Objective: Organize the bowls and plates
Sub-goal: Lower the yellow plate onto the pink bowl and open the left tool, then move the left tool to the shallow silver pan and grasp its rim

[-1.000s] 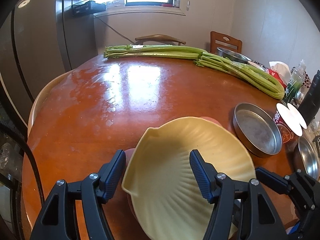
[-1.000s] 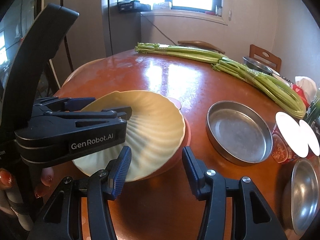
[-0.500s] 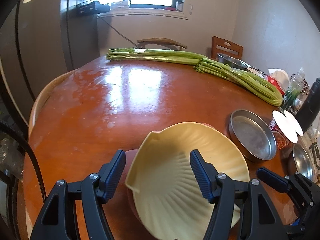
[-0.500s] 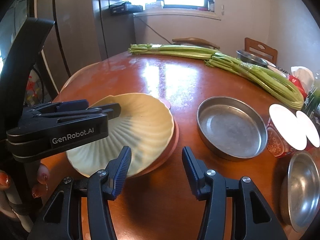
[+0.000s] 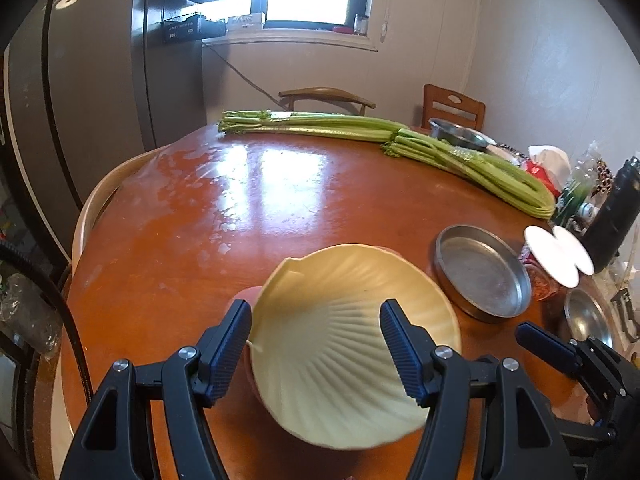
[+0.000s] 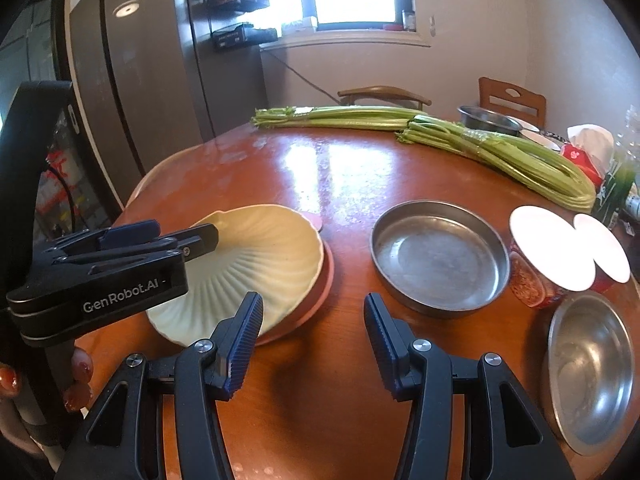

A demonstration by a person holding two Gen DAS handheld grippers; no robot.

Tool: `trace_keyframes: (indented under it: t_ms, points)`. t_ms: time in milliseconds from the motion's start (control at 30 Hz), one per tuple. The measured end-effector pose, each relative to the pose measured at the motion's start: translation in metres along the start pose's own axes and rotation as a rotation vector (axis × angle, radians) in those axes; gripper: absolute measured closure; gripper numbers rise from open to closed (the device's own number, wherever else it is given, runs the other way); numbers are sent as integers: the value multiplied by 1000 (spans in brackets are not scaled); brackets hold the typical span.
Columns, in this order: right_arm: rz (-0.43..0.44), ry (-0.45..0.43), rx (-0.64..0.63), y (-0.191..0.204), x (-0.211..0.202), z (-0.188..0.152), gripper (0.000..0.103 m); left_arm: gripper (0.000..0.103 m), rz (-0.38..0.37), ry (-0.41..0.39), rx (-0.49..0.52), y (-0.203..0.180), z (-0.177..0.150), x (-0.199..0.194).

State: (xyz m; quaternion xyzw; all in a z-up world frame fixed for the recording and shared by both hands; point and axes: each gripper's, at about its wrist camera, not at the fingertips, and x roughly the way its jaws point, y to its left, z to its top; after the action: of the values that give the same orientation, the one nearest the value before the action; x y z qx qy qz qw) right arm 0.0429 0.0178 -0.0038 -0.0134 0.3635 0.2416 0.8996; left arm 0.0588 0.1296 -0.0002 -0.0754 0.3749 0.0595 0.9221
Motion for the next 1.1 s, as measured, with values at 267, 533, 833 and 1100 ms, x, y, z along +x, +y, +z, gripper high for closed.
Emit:
trace_keyframes:
  t_ms: [267, 533, 833, 1100]
  points:
    - [-6, -31, 41, -16, -18, -1, 49, 37, -9, -24, 17, -18, -1, -17]
    - [-9, -54, 86, -32, -36, -4, 49, 37, -33, -33, 63, -41, -2, -27]
    - [-29, -55, 174, -67, -43, -5, 48, 36, -53, -29, 128, -71, 5, -26]
    - [-24, -3, 272, -98, -26, 0, 44, 36, -75, 8, 216, -100, 24, -3]
